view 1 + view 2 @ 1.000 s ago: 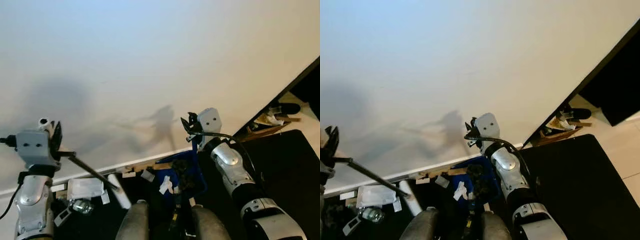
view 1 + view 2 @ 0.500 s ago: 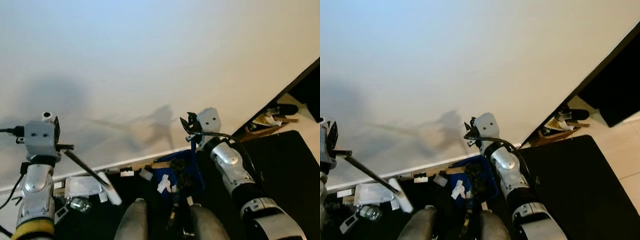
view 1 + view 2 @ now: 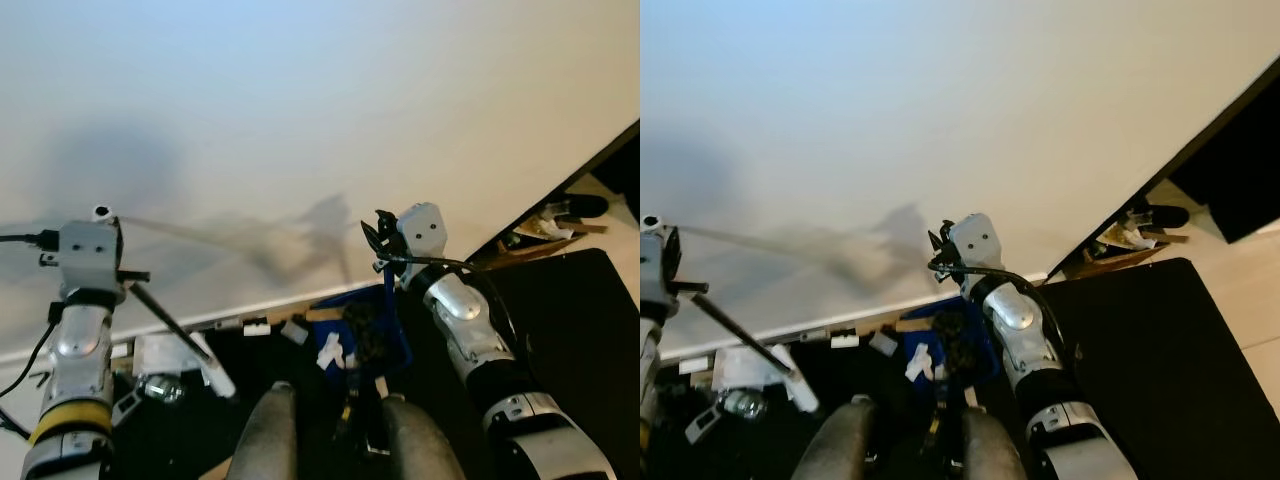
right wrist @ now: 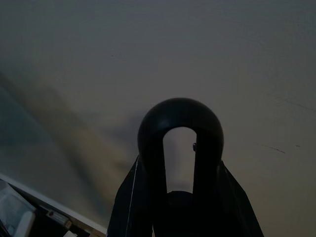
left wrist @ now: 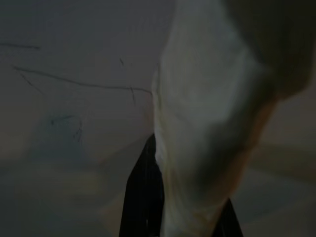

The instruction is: Sweep floor

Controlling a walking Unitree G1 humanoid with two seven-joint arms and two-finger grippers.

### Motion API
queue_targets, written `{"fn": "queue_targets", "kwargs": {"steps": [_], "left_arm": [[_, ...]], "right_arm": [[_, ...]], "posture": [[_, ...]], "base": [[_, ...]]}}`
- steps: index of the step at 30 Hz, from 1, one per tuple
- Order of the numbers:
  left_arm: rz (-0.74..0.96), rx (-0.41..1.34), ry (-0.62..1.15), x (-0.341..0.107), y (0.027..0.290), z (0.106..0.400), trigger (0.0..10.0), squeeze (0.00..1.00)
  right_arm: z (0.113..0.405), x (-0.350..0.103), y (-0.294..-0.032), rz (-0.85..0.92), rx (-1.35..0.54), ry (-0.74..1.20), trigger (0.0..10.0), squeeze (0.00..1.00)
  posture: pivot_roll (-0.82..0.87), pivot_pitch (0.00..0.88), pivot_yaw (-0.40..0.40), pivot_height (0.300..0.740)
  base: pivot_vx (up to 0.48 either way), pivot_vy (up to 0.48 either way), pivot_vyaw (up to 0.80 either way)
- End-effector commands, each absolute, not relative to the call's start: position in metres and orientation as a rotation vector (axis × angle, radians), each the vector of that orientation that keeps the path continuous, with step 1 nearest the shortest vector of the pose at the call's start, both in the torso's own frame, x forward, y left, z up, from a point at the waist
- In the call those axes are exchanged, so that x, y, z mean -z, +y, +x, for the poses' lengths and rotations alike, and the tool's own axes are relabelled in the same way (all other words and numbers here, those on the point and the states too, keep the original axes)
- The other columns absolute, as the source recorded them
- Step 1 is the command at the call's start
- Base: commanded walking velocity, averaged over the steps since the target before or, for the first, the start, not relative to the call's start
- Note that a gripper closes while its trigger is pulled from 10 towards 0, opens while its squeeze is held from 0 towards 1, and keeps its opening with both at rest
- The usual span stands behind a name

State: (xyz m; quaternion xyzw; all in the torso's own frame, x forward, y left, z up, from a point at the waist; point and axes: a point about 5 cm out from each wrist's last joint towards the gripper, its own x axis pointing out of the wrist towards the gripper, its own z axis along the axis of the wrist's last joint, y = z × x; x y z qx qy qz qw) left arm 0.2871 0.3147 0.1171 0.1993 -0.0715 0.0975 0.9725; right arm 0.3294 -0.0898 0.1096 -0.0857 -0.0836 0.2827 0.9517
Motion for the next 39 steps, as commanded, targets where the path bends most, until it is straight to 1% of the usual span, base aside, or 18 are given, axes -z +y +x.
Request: {"fn": "queue_targets", "kwargs": {"steps": [1, 2, 3, 6, 7, 12, 14, 16, 17, 23, 26, 32, 33, 35, 36, 37, 38, 39], "left_arm": [[0.423, -0.141, -0.127, -0.115, 0.304, 0.295, 10.0, 0.33], [0.417, -0.073, -0.15, -0.118, 0.284, 0.31, 10.0, 0.33], [0.417, -0.073, -0.15, -0.118, 0.284, 0.31, 10.0, 0.33], [0.396, 0.007, -0.177, -0.122, 0.26, 0.325, 10.0, 0.33], [0.396, 0.007, -0.177, -0.122, 0.26, 0.325, 10.0, 0.33], [0.336, 0.199, -0.265, -0.128, 0.204, 0.34, 10.0, 0.32], [0.326, 0.218, -0.277, -0.129, 0.198, 0.341, 10.0, 0.32], [0.298, 0.273, -0.312, -0.132, 0.182, 0.342, 10.0, 0.32], [0.273, 0.317, -0.339, -0.133, 0.168, 0.342, 10.0, 0.32], [0.222, 0.374, -0.381, -0.136, 0.146, 0.339, 10.0, 0.32], [0.149, 0.4, -0.43, -0.143, 0.128, 0.336, 10.0, 0.32], [0.068, 0.435, -0.493, -0.154, 0.113, 0.324, 10.0, 0.31], [0.051, 0.41, -0.523, -0.162, 0.122, 0.314, 10.0, 0.3], [0.047, 0.353, -0.535, -0.168, 0.139, 0.309, 10.0, 0.31], [0.047, 0.353, -0.535, -0.168, 0.139, 0.309, 10.0, 0.31], [0.052, 0.312, -0.536, -0.17, 0.151, 0.308, 10.0, 0.3], [0.059, 0.243, -0.532, -0.173, 0.172, 0.303, 10.0, 0.31], [0.064, 0.2, -0.528, -0.175, 0.185, 0.298, 10.0, 0.31]], "right_arm": [[0.319, -0.091, -0.082, -0.143, -0.639, -0.084, 10.0, 0.0], [0.32, -0.097, -0.084, -0.146, -0.64, -0.101, 10.0, 0.0], [0.32, -0.097, -0.084, -0.146, -0.64, -0.101, 10.0, 0.0], [0.319, -0.1, -0.088, -0.149, -0.631, -0.112, 10.0, 0.0], [0.319, -0.1, -0.088, -0.149, -0.631, -0.112, 10.0, 0.0], [0.316, -0.099, -0.095, -0.146, -0.602, -0.106, 10.0, 0.0], [0.316, -0.099, -0.095, -0.144, -0.6, -0.104, 10.0, 0.0], [0.315, -0.098, -0.095, -0.141, -0.598, -0.099, 10.0, 0.0], [0.314, -0.098, -0.094, -0.138, -0.597, -0.095, 10.0, 0.0], [0.314, -0.098, -0.091, -0.132, -0.597, -0.092, 10.0, 0.0], [0.315, -0.098, -0.088, -0.127, -0.6, -0.089, 10.0, 0.0], [0.315, -0.097, -0.086, -0.122, -0.596, -0.085, 10.0, 0.0], [0.315, -0.097, -0.087, -0.115, -0.589, -0.086, 10.0, 0.0], [0.315, -0.097, -0.087, -0.109, -0.582, -0.086, 10.0, 0.0], [0.315, -0.097, -0.087, -0.109, -0.582, -0.086, 10.0, 0.0], [0.315, -0.097, -0.088, -0.107, -0.579, -0.084, 10.0, 0.0], [0.315, -0.095, -0.089, -0.104, -0.576, -0.078, 10.0, 0.0], [0.315, -0.094, -0.089, -0.101, -0.574, -0.073, 10.0, 0.0]], "posture": [[0.03, 0.349, -0.083, 0.74], [0.01, 0.346, -0.082, 0.74], [0.01, 0.346, -0.082, 0.74], [0.0, 0.344, -0.079, 0.74], [0.0, 0.344, -0.079, 0.74], [-0.01, 0.324, -0.063, 0.74], [-0.01, 0.324, -0.063, 0.74], [0.0, 0.318, -0.054, 0.74], [0.01, 0.316, -0.051, 0.74], [0.02, 0.31, -0.05, 0.74], [0.04, 0.3, -0.043, 0.74], [0.06, 0.303, -0.032, 0.74], [0.07, 0.303, -0.028, 0.74], [0.08, 0.303, -0.027, 0.74], [0.08, 0.303, -0.027, 0.74], [0.09, 0.302, -0.027, 0.74], [0.12, 0.298, -0.025, 0.74], [0.12, 0.298, -0.025, 0.74]], "base": [[0.0, 0.0, 0.0], [0.0, 0.0, 0.0], [0.0, 0.0, 0.0], [0.0, 0.0, 0.0], [0.0, 0.0, 0.0], [0.0, 0.0, 0.0], [0.0, 0.0, 0.0], [0.0, 0.0, 0.0], [0.0, 0.0, 0.0], [0.0, 0.0, 0.0], [0.0, 0.0, 0.0], [0.0, 0.0, 0.0], [0.0, 0.0, 0.0], [0.0, 0.0, 0.0], [0.0, 0.0, 0.0], [0.0, 0.0, 0.0], [0.0, 0.0, 0.0], [0.0, 0.0, 0.0]]}}
